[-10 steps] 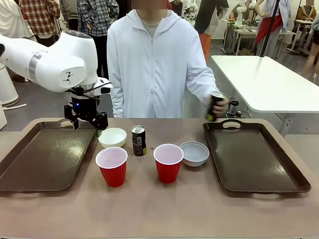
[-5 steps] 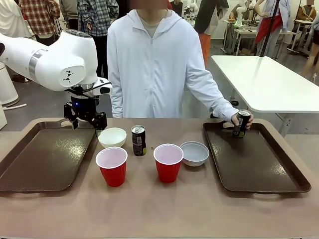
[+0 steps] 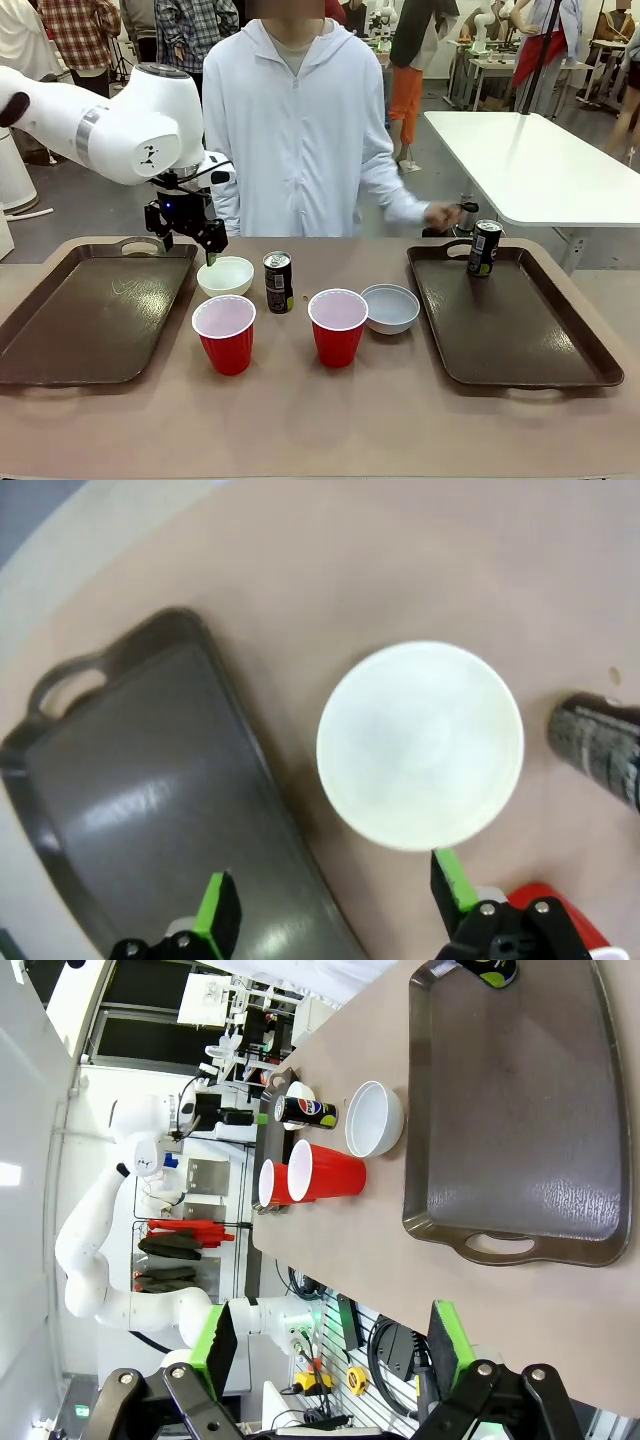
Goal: Prepare tableware on both trays.
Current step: Pick up a Picnic Bowl from the table and place it on a Handle tray.
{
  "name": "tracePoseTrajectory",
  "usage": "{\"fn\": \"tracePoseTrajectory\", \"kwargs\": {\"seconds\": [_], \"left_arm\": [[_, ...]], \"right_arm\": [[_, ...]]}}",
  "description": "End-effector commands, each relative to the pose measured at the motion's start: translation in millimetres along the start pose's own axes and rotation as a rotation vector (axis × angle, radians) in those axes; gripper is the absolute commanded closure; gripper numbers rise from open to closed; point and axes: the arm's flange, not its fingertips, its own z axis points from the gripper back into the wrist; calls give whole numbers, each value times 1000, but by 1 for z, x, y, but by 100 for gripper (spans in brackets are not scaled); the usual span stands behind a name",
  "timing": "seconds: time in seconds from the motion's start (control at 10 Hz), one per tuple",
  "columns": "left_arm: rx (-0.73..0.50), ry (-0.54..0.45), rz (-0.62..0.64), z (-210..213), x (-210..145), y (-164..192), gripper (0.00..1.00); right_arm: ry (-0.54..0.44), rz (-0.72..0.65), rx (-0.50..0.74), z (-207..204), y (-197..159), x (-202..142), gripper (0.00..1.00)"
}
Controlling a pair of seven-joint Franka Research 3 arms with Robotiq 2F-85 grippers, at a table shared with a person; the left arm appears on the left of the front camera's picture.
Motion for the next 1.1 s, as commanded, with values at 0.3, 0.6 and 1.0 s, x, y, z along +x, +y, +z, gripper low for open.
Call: {"fn": "tracePoseTrajectory", "kwargs": {"seconds": [0.3, 0.6, 1.0], "left_arm": [[-70, -10, 0, -47, 32, 10, 0], [-94, 5, 1, -63, 39, 7, 56], [-87, 33, 44, -74, 44, 19, 100]], "right_arm": [[-9, 13, 18, 0, 0, 0, 0], [-9, 13, 18, 0, 0, 0, 0], [-9, 13, 18, 0, 0, 0, 0]]}}
